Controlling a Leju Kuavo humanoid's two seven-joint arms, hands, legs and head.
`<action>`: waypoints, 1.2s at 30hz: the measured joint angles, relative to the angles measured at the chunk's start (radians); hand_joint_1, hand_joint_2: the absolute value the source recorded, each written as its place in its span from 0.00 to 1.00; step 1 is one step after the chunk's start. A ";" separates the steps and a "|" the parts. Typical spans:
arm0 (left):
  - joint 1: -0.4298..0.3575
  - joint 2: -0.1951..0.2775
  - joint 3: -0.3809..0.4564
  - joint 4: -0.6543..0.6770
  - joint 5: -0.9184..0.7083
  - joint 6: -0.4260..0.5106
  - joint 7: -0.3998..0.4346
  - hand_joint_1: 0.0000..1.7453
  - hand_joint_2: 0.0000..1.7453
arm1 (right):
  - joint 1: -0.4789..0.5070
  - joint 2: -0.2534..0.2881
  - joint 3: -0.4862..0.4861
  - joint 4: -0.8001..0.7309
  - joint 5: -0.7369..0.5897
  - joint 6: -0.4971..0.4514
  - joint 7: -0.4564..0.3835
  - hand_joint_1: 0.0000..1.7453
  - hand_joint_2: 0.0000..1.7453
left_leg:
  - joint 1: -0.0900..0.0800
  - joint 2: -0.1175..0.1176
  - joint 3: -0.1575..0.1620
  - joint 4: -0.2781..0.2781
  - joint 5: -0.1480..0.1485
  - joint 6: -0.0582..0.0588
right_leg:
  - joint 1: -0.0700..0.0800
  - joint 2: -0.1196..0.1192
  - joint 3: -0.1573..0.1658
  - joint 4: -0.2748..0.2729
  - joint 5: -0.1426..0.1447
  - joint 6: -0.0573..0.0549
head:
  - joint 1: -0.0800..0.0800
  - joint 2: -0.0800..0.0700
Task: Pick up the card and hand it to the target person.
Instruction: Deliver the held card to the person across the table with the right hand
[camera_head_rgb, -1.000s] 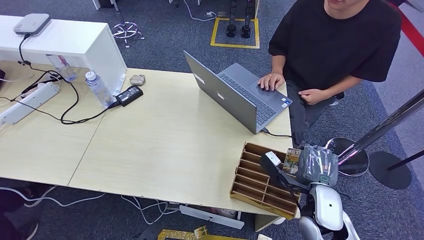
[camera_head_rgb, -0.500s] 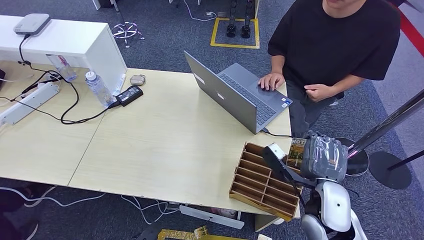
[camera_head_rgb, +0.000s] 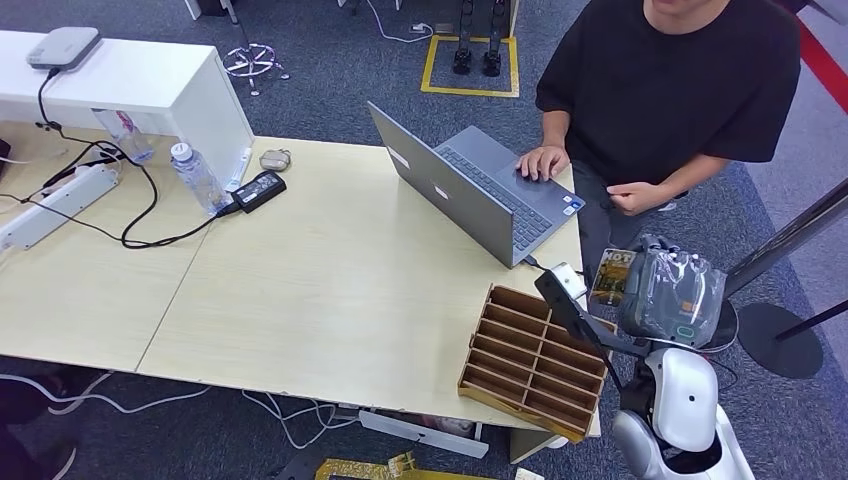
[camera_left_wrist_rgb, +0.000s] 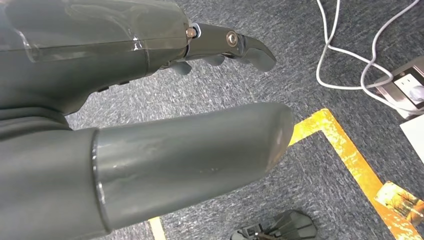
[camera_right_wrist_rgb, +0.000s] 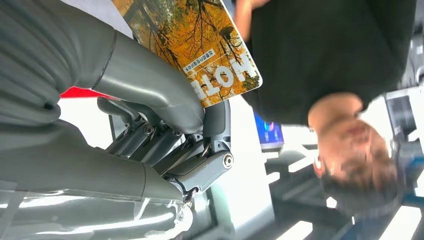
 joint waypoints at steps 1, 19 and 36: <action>0.000 -0.001 -0.001 0.000 0.000 0.000 0.000 0.00 0.00 | -0.005 0.000 -0.002 0.000 0.021 -0.013 -0.002 1.00 1.00 | 0.000 0.000 0.000 0.000 0.000 0.000 | 0.000 0.000 0.000 0.000 0.000 0.000 | 0.000 0.000; -0.010 -0.019 -0.013 0.000 -0.018 -0.015 0.005 0.00 0.00 | -0.096 -0.178 0.005 -0.010 0.171 -0.026 0.107 1.00 1.00 | -0.001 0.000 0.000 0.001 0.000 0.000 | -0.001 0.000 0.000 0.000 0.000 0.001 | 0.000 0.000; -0.019 -0.019 -0.023 0.000 -0.028 -0.015 0.006 0.00 0.00 | -0.085 -0.256 0.019 0.022 0.171 -0.029 0.108 0.96 1.00 | -0.001 0.000 0.000 0.000 0.000 0.000 | -0.001 0.000 0.000 0.000 0.000 0.001 | 0.000 0.000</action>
